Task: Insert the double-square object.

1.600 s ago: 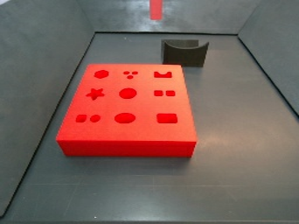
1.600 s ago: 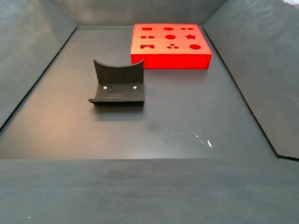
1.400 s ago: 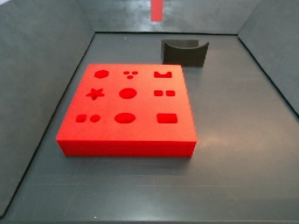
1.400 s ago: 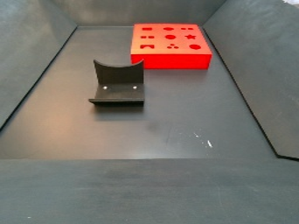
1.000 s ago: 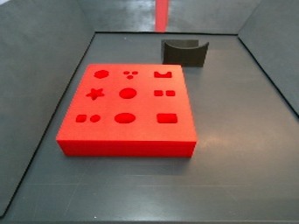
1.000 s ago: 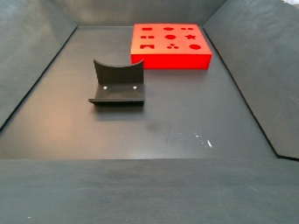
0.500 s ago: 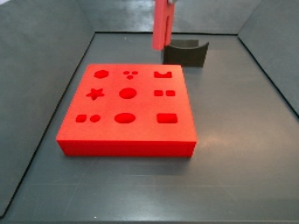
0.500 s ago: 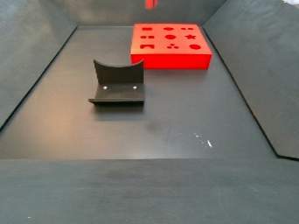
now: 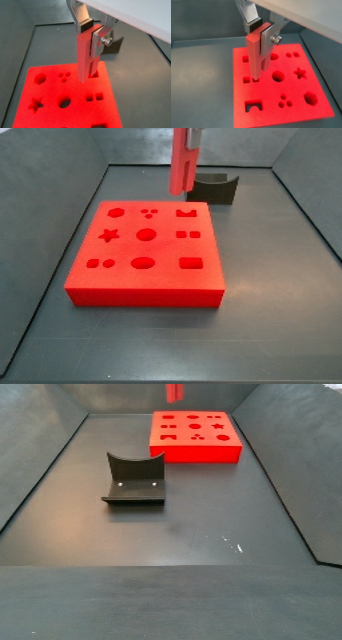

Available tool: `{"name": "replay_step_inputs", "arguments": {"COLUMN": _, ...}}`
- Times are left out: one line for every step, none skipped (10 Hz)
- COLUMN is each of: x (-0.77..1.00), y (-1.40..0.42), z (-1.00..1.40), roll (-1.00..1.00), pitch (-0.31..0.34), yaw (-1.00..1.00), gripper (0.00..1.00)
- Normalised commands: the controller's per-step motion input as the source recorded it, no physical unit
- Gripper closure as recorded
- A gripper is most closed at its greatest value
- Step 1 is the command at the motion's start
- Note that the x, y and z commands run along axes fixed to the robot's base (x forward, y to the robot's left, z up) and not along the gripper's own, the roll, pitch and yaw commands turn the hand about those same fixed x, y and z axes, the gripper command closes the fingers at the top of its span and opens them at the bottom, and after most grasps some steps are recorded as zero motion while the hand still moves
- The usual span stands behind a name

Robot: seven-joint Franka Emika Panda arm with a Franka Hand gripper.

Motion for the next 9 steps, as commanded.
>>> {"name": "replay_step_inputs", "arguments": {"x": 0.0, "y": -0.04, "z": -0.22, "roll": 0.17, "pitch": 0.059, "yaw": -0.88, "gripper": 1.0}}
{"name": "replay_step_inputs", "arguments": {"x": 0.01, "y": -0.11, "z": -0.19, "roll": 0.18, "pitch": 0.106, "yaw": -0.73, "gripper": 1.0}}
{"name": "replay_step_inputs", "arguments": {"x": 0.01, "y": -0.12, "z": -0.18, "roll": 0.18, "pitch": 0.12, "yaw": -0.72, "gripper": 1.0}}
{"name": "replay_step_inputs", "arguments": {"x": 0.06, "y": -0.17, "z": -0.07, "roll": 0.13, "pitch": 0.033, "yaw": -0.78, "gripper": 1.0}}
{"name": "replay_step_inputs", "arguments": {"x": 0.17, "y": -0.09, "z": -0.09, "roll": -0.02, "pitch": 0.0, "yaw": -0.88, "gripper": 1.0}}
{"name": "replay_step_inputs", "arguments": {"x": 0.14, "y": 0.0, "z": -0.11, "roll": -0.08, "pitch": -0.024, "yaw": -0.93, "gripper": 1.0}}
{"name": "replay_step_inputs", "arguments": {"x": 0.11, "y": 0.0, "z": -0.15, "roll": -0.07, "pitch": -0.023, "yaw": -0.96, "gripper": 1.0}}
{"name": "replay_step_inputs", "arguments": {"x": 0.13, "y": 0.0, "z": -0.18, "roll": -0.05, "pitch": -0.004, "yaw": -0.94, "gripper": 1.0}}
{"name": "replay_step_inputs", "arguments": {"x": 0.23, "y": -0.02, "z": -0.21, "roll": -0.03, "pitch": 0.0, "yaw": -0.85, "gripper": 1.0}}
